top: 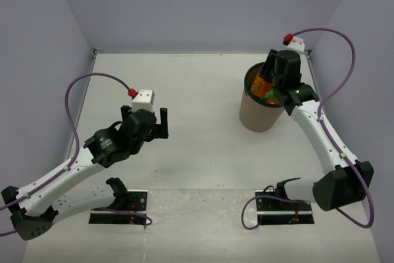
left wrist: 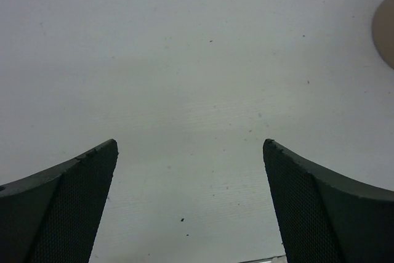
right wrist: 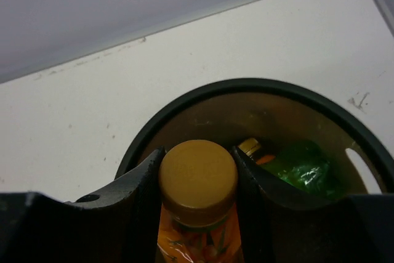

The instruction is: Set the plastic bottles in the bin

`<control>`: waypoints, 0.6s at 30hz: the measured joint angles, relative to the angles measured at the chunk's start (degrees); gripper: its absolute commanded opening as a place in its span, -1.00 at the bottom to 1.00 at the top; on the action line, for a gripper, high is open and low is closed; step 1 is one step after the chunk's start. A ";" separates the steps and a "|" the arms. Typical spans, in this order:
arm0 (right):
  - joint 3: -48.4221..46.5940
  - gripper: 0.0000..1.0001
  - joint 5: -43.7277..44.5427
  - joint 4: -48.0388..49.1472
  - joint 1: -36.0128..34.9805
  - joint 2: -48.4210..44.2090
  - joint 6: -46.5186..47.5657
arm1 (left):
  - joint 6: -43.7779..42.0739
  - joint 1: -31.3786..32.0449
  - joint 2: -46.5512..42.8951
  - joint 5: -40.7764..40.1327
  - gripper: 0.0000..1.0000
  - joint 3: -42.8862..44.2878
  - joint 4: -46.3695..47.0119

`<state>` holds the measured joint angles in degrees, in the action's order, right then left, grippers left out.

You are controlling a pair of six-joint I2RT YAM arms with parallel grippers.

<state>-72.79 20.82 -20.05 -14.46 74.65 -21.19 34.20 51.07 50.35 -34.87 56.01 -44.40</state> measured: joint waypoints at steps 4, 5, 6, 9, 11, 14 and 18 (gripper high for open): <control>2.69 -0.46 -2.86 1.73 -0.33 0.76 -1.29 | -0.50 -0.02 -0.04 -2.47 1.00 -1.36 -1.07; 2.64 -0.36 -3.06 1.16 -0.28 1.18 -1.40 | -0.79 -0.07 -0.31 -2.64 1.00 -2.21 -0.70; 2.51 -0.08 -3.30 0.00 -0.24 1.75 -1.53 | -0.96 -0.44 -0.50 -2.62 1.00 -3.32 0.15; 1.99 0.85 -4.00 -3.21 -0.22 3.10 -2.14 | -1.36 -2.38 0.87 -2.08 1.00 -4.81 0.35; 1.36 0.98 -4.26 -4.17 -0.46 2.75 -2.34 | -1.42 -3.43 2.54 -2.38 1.00 -4.81 0.37; -0.04 0.98 -3.78 -6.80 -0.35 1.18 -2.25 | -1.81 -3.67 2.99 -2.43 1.00 -4.81 0.50; -4.98 0.98 -3.63 -11.13 -0.11 -0.39 -1.97 | -1.86 -4.09 2.82 -2.45 1.00 -4.81 0.68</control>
<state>-77.78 17.19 -31.18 -14.57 74.26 -23.16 32.34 46.98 53.17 -37.32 51.20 -43.72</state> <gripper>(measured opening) 0.989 0.999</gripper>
